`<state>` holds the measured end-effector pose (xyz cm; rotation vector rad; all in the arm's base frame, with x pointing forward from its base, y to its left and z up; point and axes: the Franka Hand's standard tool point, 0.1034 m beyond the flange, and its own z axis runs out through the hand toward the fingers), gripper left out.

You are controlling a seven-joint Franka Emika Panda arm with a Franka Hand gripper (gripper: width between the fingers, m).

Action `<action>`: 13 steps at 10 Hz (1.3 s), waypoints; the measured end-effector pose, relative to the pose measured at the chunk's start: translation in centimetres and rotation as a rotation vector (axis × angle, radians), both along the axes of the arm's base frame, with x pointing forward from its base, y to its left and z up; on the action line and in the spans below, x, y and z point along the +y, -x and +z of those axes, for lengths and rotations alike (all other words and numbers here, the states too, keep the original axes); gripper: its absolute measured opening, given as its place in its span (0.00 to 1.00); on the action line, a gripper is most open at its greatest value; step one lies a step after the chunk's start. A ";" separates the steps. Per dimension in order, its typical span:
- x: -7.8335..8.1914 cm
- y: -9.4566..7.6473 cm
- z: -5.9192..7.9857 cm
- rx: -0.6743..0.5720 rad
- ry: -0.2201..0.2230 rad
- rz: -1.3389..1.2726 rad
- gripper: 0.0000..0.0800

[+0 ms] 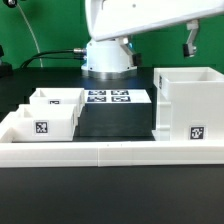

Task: Assemble drawer

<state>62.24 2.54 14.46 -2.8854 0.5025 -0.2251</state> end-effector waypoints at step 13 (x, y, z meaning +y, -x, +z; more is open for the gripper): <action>-6.9 4.2 -4.0 0.020 0.150 0.267 0.81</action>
Offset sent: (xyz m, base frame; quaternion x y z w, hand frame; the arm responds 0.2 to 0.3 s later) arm 0.0000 0.0000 0.0000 0.0000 0.0000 -0.1296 0.9916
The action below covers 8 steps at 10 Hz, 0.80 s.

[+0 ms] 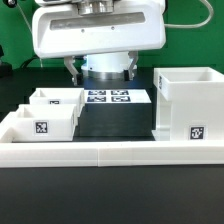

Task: Assemble drawer

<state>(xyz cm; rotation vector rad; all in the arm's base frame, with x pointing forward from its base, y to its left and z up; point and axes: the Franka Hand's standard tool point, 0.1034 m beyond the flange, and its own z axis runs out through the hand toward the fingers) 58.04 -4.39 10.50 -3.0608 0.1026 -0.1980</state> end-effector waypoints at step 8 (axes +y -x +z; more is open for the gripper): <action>-2.5 3.7 -3.7 0.053 0.039 0.033 0.81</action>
Offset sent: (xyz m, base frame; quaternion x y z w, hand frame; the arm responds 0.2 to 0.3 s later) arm 0.0000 0.0000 0.0000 0.0000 0.0000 0.0000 1.0000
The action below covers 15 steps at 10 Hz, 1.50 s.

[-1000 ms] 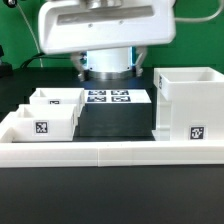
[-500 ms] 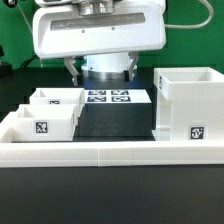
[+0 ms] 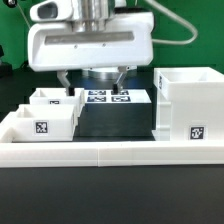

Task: Assemble drawer

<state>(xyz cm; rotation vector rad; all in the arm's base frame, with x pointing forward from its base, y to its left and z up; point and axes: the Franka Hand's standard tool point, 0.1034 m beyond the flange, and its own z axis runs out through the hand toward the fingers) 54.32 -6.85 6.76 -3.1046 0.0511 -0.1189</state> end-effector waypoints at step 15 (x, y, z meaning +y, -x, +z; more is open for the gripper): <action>-2.9 3.1 -4.8 0.015 0.045 0.052 0.81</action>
Offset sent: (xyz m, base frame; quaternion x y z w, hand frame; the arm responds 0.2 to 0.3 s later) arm -0.0038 -0.0195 -0.0196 0.0098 0.0165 -0.0163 0.9997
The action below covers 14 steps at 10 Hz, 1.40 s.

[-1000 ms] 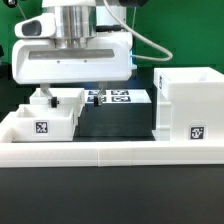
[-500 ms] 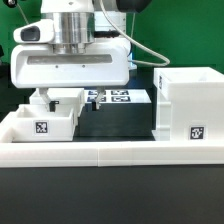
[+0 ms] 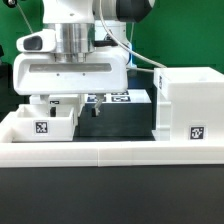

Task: Assemble drawer

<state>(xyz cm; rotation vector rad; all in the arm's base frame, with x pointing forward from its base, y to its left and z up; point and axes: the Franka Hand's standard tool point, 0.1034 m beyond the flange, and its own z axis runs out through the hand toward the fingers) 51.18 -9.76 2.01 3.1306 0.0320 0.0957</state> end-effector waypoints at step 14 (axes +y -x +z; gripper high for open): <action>0.2 0.6 -1.3 -0.001 0.010 0.004 0.05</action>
Offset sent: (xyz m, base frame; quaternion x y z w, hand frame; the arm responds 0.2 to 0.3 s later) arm -0.0073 0.0086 -0.0228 -0.0024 0.0189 0.0109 0.9998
